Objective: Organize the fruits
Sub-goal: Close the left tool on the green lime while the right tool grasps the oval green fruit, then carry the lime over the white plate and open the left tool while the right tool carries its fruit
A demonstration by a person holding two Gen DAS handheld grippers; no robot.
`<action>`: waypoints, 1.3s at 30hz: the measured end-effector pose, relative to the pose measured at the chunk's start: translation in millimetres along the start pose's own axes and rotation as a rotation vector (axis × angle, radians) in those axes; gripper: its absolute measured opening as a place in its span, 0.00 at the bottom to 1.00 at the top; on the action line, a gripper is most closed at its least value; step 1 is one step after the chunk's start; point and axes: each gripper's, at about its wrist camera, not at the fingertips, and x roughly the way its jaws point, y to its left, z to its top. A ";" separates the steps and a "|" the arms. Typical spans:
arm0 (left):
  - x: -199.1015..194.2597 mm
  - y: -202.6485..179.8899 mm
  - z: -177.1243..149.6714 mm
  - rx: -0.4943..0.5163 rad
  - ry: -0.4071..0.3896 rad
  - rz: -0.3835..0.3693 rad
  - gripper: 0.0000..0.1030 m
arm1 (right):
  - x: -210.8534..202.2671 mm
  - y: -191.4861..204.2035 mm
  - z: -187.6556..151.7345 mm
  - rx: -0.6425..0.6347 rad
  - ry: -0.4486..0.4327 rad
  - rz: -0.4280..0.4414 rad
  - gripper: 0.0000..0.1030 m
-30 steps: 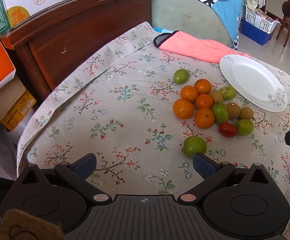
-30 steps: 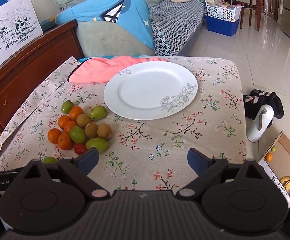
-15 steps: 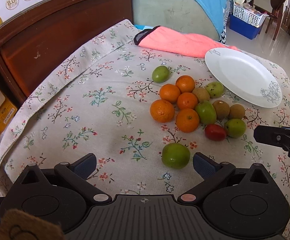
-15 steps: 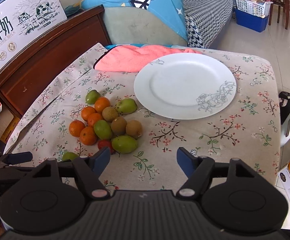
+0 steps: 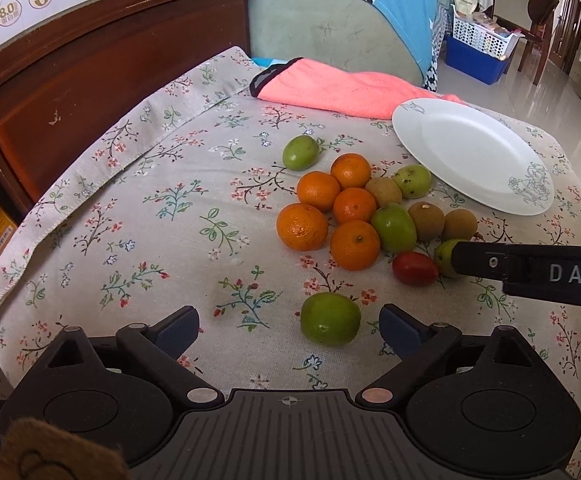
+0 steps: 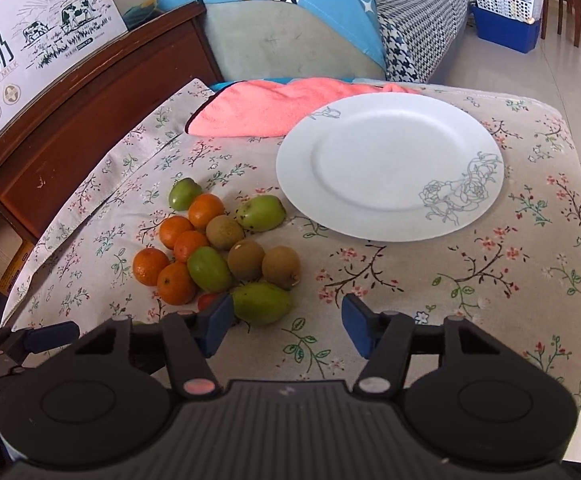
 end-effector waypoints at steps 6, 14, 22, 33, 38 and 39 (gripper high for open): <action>1.6 0.0 -1.7 -0.006 -0.002 -0.013 0.79 | 6.9 4.4 -2.4 -0.001 0.016 -0.010 0.51; 1.8 2.9 -3.5 -0.033 -0.004 -0.069 0.49 | 11.4 7.7 -3.8 -0.001 0.005 0.004 0.42; 0.7 2.8 -5.5 -0.028 -0.020 -0.093 0.34 | 14.9 8.2 -4.4 0.009 -0.004 0.013 0.33; -2.2 3.9 -6.0 -0.036 -0.044 -0.106 0.28 | 9.9 9.0 -5.2 0.000 -0.011 0.020 0.33; -6.1 3.5 -4.5 -0.035 -0.057 -0.106 0.28 | 4.2 10.9 -4.1 -0.006 -0.024 0.030 0.33; -7.0 3.3 -3.9 -0.034 -0.061 -0.107 0.28 | 3.1 10.8 -3.6 -0.005 -0.027 0.033 0.33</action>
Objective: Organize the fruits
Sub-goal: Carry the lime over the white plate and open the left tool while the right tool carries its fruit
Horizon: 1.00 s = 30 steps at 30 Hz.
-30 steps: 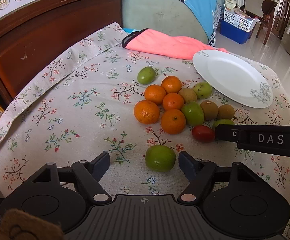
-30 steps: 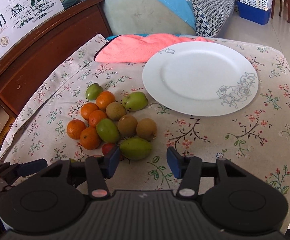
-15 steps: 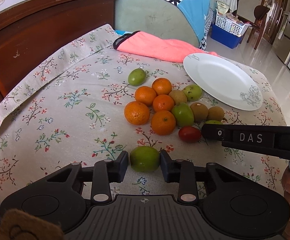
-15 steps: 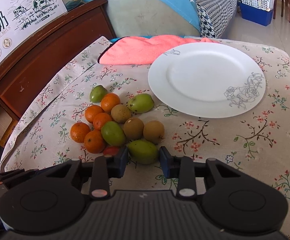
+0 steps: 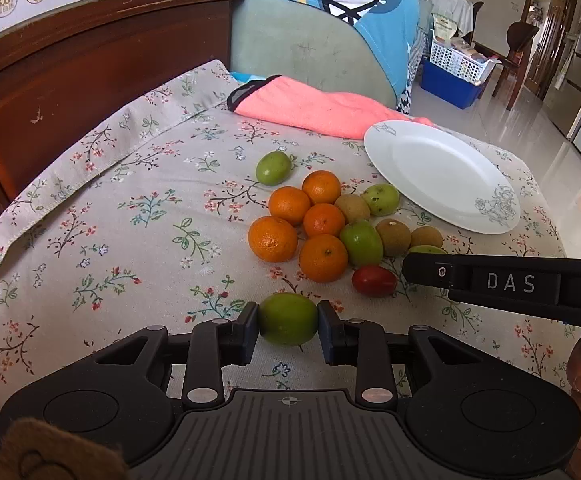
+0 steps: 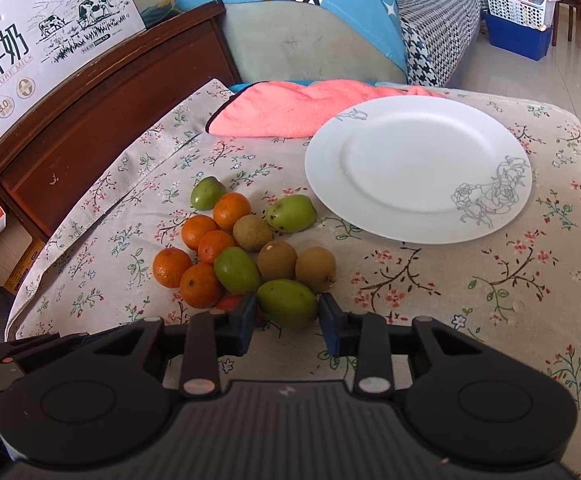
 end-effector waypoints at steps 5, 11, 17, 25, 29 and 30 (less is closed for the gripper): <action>-5.0 -3.3 6.8 0.000 -0.022 -0.015 0.28 | -5.8 0.6 2.9 0.001 -0.011 0.013 0.33; -7.2 -4.2 22.5 -0.018 -0.038 -0.046 0.28 | -14.6 -4.9 13.5 0.024 -0.028 0.021 0.33; -5.6 -9.8 46.4 -0.019 -0.064 -0.081 0.28 | -28.3 -12.3 36.0 0.024 -0.079 0.014 0.33; 10.0 -25.7 74.6 0.008 -0.070 -0.146 0.28 | -26.3 -38.2 63.3 0.055 -0.085 -0.019 0.33; 19.2 -34.5 85.4 0.031 -0.070 -0.155 0.28 | -18.8 -53.0 69.6 0.112 -0.070 -0.032 0.33; 21.6 -36.2 87.9 0.034 -0.069 -0.158 0.28 | -17.3 -57.0 70.3 0.129 -0.065 -0.036 0.33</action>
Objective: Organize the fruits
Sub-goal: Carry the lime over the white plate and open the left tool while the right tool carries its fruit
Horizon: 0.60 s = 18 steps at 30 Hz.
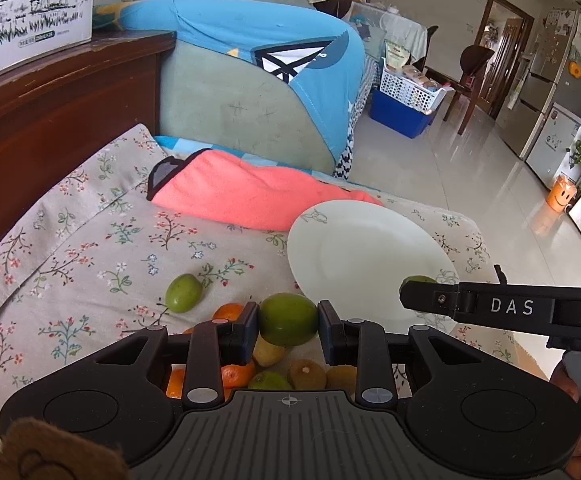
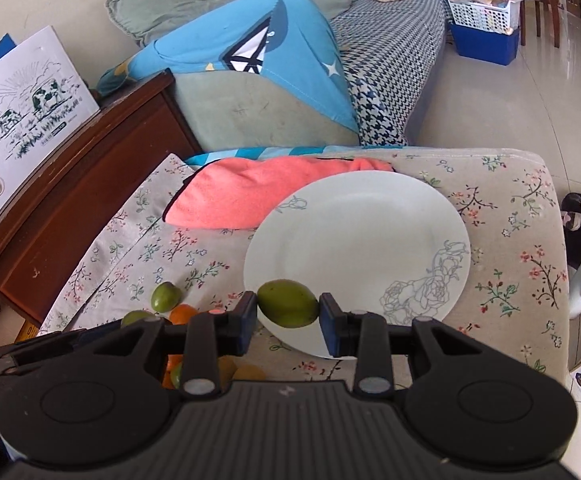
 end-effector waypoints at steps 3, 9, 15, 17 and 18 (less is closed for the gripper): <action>8.0 -4.1 6.7 0.011 0.001 -0.011 0.28 | 4.8 -8.3 3.1 0.035 0.013 -0.009 0.33; 27.5 -14.2 14.7 0.050 0.014 -0.033 0.28 | 13.4 -21.7 7.4 0.076 0.034 -0.054 0.33; 45.3 -26.4 18.0 0.080 0.035 -0.067 0.28 | 23.6 -38.5 7.4 0.164 0.071 -0.082 0.33; 50.7 -30.5 19.0 0.094 0.039 -0.070 0.28 | 25.3 -40.8 8.1 0.171 0.071 -0.096 0.33; 52.8 -32.2 19.2 0.100 0.041 -0.072 0.28 | 26.2 -41.9 8.8 0.173 0.071 -0.100 0.33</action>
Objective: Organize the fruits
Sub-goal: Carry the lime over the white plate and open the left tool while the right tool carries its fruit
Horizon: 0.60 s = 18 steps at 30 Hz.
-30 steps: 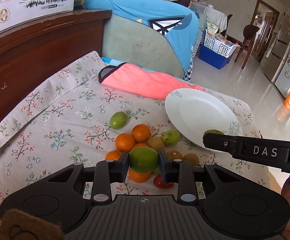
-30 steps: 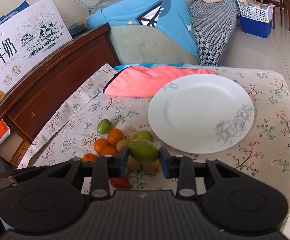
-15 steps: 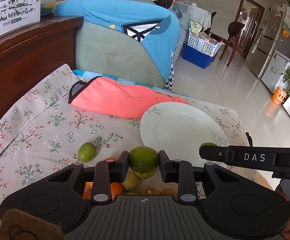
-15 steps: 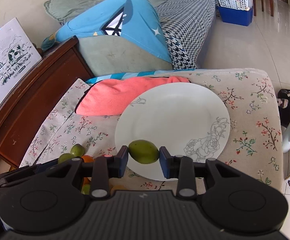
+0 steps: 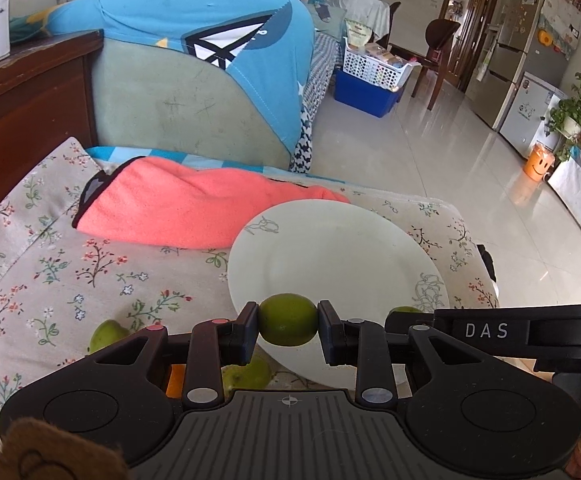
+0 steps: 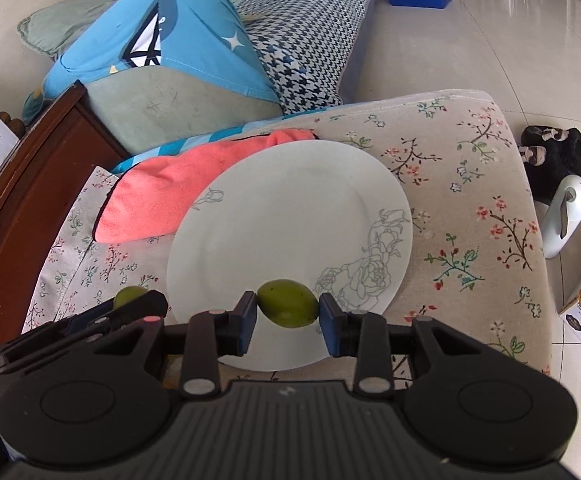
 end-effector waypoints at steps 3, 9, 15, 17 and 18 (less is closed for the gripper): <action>7.0 -4.1 0.9 0.012 0.010 0.001 0.28 | 2.6 -1.3 2.0 0.007 0.000 -0.012 0.33; 14.6 -10.8 3.5 0.040 0.011 0.009 0.28 | 8.2 -2.8 4.3 0.012 0.000 -0.038 0.33; 19.0 -14.2 6.5 0.045 0.013 0.013 0.28 | 9.8 -1.9 5.7 -0.004 -0.015 -0.056 0.33; 18.5 -15.0 6.5 0.045 0.010 0.020 0.29 | 11.0 -2.4 6.4 0.000 -0.015 -0.059 0.33; 17.7 -15.3 6.4 0.047 0.008 0.020 0.30 | 11.7 -2.8 6.7 0.004 -0.013 -0.058 0.34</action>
